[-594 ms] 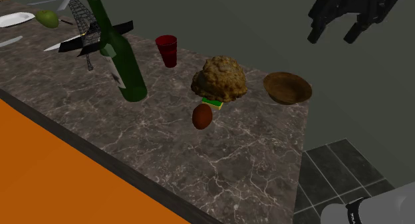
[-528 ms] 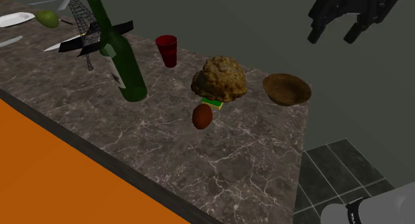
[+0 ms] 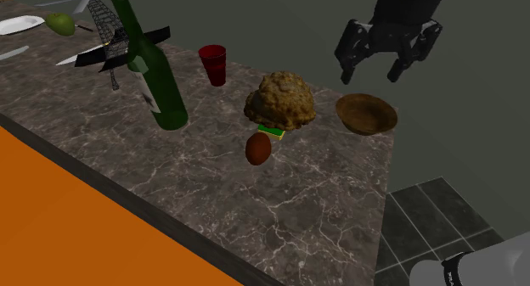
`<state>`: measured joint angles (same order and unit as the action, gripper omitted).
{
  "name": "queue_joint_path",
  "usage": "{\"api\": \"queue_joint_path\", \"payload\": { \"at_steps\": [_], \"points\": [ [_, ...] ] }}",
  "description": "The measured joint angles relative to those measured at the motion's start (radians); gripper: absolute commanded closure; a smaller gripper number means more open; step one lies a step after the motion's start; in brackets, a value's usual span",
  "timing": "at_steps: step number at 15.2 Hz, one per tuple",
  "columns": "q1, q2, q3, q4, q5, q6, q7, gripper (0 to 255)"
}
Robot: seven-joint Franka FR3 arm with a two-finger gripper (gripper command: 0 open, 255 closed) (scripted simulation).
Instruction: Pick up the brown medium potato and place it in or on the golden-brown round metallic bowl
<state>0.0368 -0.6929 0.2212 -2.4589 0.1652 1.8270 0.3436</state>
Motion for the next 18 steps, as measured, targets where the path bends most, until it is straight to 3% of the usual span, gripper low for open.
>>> {"api": "queue_joint_path", "payload": {
  "at_steps": [5, 11, 14, 18],
  "points": [
    [0.012, 0.102, 0.139, -0.005, 0.020, 0.120, 0.150, 0],
    [-0.007, 0.278, 0.302, 0.041, -0.020, 0.252, 0.345, 0],
    [-0.031, 0.397, 0.390, 0.092, -0.083, 0.308, 0.466, 0],
    [-0.057, 0.569, 0.493, 0.162, -0.217, 0.364, 0.657, 0]
  ]
}}
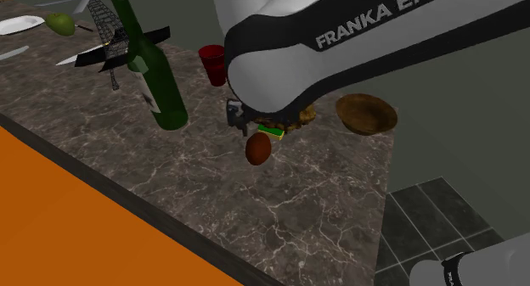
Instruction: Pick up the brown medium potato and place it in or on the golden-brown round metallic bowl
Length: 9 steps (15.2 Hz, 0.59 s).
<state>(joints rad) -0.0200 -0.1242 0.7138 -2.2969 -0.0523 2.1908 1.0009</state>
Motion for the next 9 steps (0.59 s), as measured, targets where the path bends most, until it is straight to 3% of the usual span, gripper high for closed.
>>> {"api": "queue_joint_path", "payload": {
  "at_steps": [3, 9],
  "points": [
    [-0.006, 0.109, 0.029, 0.049, -0.102, 0.020, 0.106, 0],
    [-0.005, 0.177, 0.027, 0.021, -0.175, 0.089, 0.163, 0]
  ]
}}
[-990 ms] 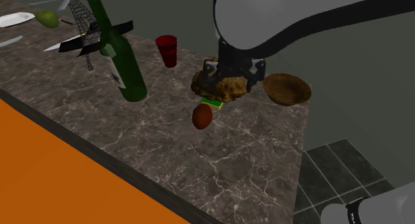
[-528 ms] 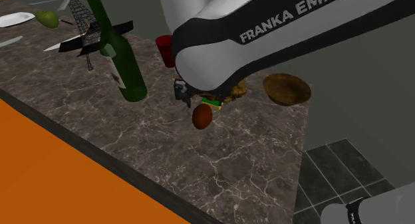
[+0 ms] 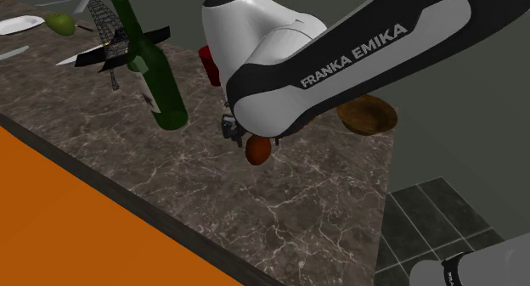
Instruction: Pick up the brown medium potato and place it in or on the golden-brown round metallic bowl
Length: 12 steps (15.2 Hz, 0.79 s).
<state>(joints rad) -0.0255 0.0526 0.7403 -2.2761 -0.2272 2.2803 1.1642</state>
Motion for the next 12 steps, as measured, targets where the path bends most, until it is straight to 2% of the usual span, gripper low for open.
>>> {"api": "queue_joint_path", "payload": {
  "at_steps": [7, 8, 12],
  "points": [
    [0.002, 0.018, -0.002, -0.004, -0.019, 0.015, 0.015, 0],
    [0.002, 0.018, -0.002, -0.004, -0.019, 0.015, 0.015, 255],
    [0.002, 0.018, -0.002, -0.004, -0.019, 0.015, 0.015, 255]
  ]
}}
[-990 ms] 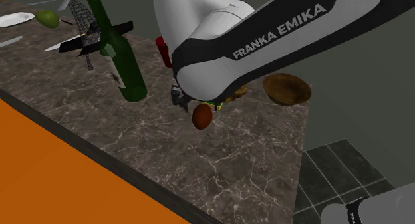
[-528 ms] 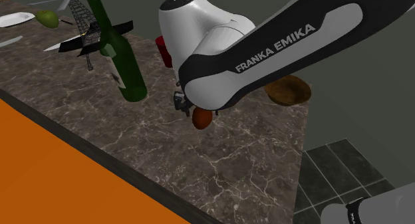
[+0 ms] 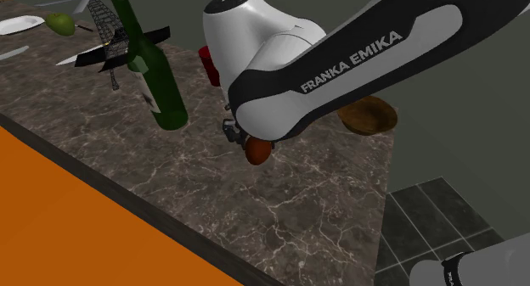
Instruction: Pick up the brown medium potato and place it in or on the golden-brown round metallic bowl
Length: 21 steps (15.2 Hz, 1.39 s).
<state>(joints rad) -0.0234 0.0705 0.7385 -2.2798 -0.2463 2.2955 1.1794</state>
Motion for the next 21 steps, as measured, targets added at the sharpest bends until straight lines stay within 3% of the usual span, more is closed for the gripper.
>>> {"api": "queue_joint_path", "payload": {
  "at_steps": [7, 21],
  "points": [
    [-0.001, -0.006, 0.001, 0.001, 0.006, -0.004, -0.005, 255],
    [-0.005, -0.138, -0.001, 0.081, 0.139, -0.169, -0.116, 255]
  ]
}}
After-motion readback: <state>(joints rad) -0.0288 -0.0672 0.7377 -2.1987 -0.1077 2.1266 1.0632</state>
